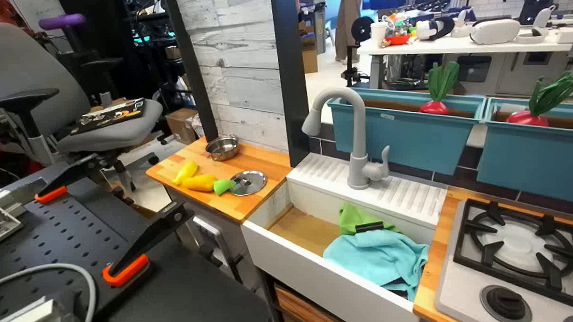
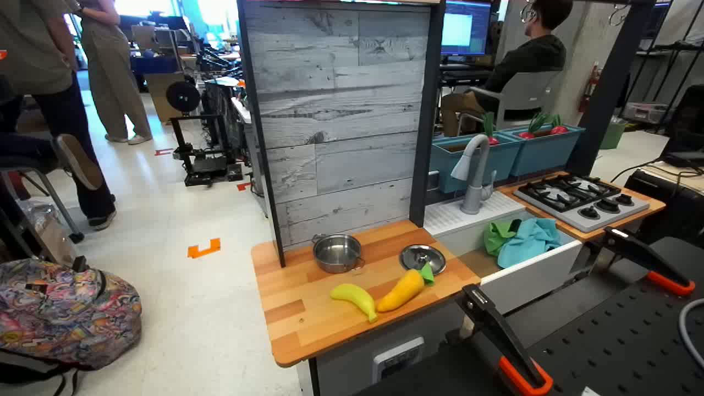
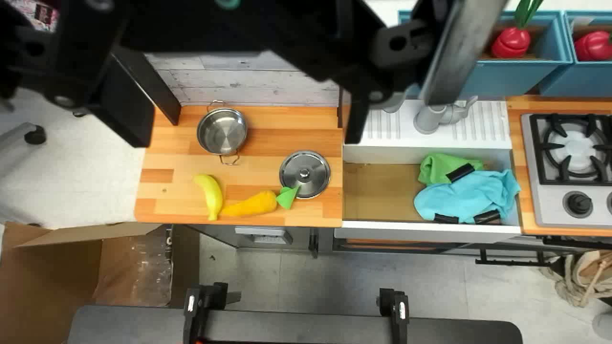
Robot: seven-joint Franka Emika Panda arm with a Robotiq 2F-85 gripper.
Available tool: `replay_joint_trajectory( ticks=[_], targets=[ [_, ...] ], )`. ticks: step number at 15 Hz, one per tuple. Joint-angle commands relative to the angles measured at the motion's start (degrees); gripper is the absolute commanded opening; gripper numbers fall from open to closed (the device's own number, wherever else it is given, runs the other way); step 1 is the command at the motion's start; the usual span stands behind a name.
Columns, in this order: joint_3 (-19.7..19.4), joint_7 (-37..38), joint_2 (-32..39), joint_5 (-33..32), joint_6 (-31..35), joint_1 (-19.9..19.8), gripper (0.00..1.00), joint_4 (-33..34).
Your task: Move the toy banana closer to the grey wall
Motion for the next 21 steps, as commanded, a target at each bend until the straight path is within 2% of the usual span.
replay_joint_trajectory(
  ticks=[1, 17, 21],
  targets=[
    [-0.3, 0.1, 0.0, -0.1, -0.1, 0.3, 1.00, 0.1],
    [-0.3, 0.1, 0.0, -0.1, -0.1, 0.3, 1.00, 0.2],
    [-0.5, -2.0, 2.5, 0.4, 3.6, 0.8, 1.00, -1.5]
  ],
)
